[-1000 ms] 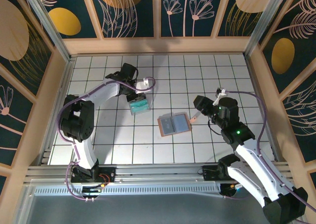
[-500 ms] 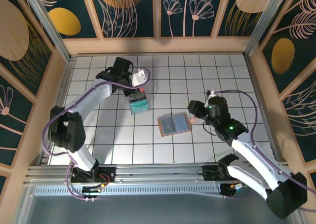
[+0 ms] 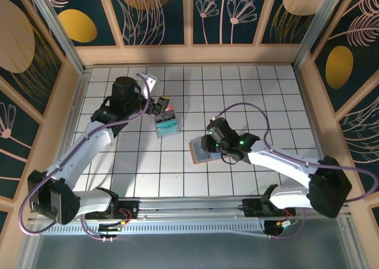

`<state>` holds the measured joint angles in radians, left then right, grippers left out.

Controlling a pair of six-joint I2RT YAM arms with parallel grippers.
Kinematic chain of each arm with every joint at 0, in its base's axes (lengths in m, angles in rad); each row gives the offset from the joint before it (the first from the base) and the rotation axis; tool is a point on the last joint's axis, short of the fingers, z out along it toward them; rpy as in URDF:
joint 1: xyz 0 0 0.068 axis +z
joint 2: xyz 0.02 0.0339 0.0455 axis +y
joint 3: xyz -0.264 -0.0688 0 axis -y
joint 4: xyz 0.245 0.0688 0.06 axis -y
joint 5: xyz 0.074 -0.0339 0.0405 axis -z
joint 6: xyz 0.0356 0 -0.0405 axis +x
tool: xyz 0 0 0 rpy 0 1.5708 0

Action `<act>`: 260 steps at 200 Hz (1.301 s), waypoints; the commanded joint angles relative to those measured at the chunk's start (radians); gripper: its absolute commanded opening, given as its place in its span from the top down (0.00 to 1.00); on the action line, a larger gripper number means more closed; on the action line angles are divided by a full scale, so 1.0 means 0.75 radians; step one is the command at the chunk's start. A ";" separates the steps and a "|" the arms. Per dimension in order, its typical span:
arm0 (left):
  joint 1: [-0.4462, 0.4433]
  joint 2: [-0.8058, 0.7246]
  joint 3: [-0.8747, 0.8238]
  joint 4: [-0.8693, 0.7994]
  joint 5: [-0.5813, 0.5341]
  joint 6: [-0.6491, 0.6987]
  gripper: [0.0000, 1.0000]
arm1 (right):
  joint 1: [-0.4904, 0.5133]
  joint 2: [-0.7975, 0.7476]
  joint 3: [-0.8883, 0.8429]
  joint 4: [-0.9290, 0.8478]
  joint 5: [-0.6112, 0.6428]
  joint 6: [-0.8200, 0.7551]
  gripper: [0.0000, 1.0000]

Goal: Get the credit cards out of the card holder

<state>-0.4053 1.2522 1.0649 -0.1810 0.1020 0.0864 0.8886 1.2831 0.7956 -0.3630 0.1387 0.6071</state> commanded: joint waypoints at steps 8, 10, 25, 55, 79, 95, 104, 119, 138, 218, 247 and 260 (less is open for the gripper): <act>0.008 -0.107 -0.164 0.163 -0.139 -0.404 0.01 | 0.060 0.141 0.072 -0.110 0.061 -0.012 0.59; 0.009 -0.114 -0.175 0.163 -0.147 -0.419 0.01 | 0.062 0.151 0.075 -0.112 0.062 -0.012 0.59; 0.009 -0.151 -0.251 0.172 -0.212 -0.516 0.01 | 0.076 0.218 0.090 -0.105 0.051 -0.012 0.57; 0.009 -0.212 -0.389 0.223 -0.324 -0.660 0.01 | 0.096 0.315 0.115 -0.069 0.064 -0.021 0.53; 0.009 -0.255 -0.447 0.239 -0.421 -0.719 0.01 | 0.104 0.372 0.139 -0.051 0.065 -0.036 0.49; 0.009 -0.283 -0.467 0.235 -0.472 -0.738 0.01 | 0.105 0.406 0.150 -0.047 0.064 -0.042 0.46; 0.009 -0.300 -0.476 0.233 -0.511 -0.755 0.01 | 0.105 0.423 0.154 -0.046 0.063 -0.048 0.45; 0.009 -0.332 -0.502 0.242 -0.547 -0.767 0.01 | 0.104 0.447 0.162 -0.042 0.061 -0.051 0.43; 0.009 -0.360 -0.526 0.263 -0.533 -0.759 0.01 | 0.102 0.467 0.169 -0.037 0.060 -0.056 0.42; 0.009 -0.333 -0.506 0.258 -0.512 -0.749 0.01 | 0.108 0.476 0.172 -0.046 0.036 -0.047 0.39; 0.009 -0.330 -0.489 0.240 -0.523 -0.745 0.01 | 0.129 0.444 0.214 -0.112 0.087 -0.033 0.39; 0.009 -0.336 -0.491 0.239 -0.537 -0.745 0.01 | 0.142 0.429 0.235 -0.137 0.102 -0.030 0.39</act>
<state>-0.4053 1.0054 0.6804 -0.0151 -0.2745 -0.4622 0.9695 1.6375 0.9207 -0.4107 0.1650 0.5747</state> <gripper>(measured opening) 0.988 0.608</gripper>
